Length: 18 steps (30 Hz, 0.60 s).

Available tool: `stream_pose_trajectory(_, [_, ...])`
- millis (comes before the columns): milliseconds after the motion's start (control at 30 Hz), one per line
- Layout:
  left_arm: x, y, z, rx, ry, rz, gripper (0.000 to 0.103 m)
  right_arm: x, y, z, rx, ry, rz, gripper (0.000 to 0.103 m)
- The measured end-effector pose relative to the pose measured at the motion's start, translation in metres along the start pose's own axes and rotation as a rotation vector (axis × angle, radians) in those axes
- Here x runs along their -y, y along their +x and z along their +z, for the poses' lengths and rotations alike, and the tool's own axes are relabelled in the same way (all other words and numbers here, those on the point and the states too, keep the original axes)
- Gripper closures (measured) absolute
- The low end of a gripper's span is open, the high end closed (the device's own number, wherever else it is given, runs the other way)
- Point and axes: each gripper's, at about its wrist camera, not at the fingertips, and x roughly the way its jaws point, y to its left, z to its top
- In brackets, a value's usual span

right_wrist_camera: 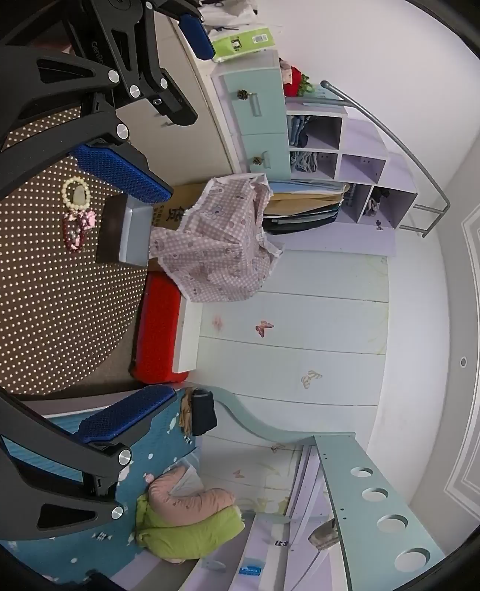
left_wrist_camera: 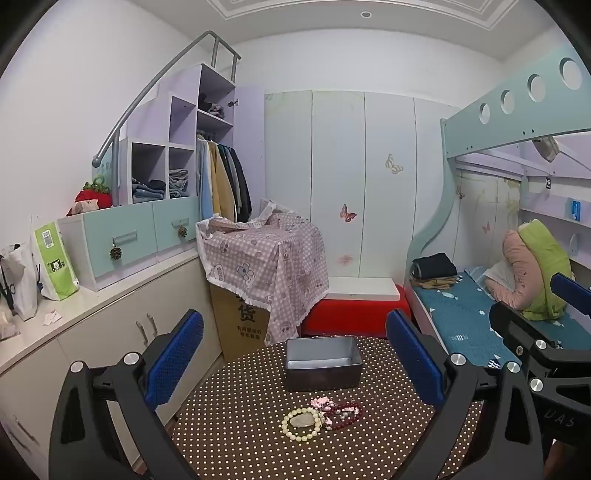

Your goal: Organize jewelry

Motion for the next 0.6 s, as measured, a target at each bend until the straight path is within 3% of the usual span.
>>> stream_pose_trajectory(600, [-0.0004,-0.0005,0.0000,-0.004,-0.002,-0.001,0.007,0.0000,-0.0001,0.0008,0.001,0.001,0.001,0.007])
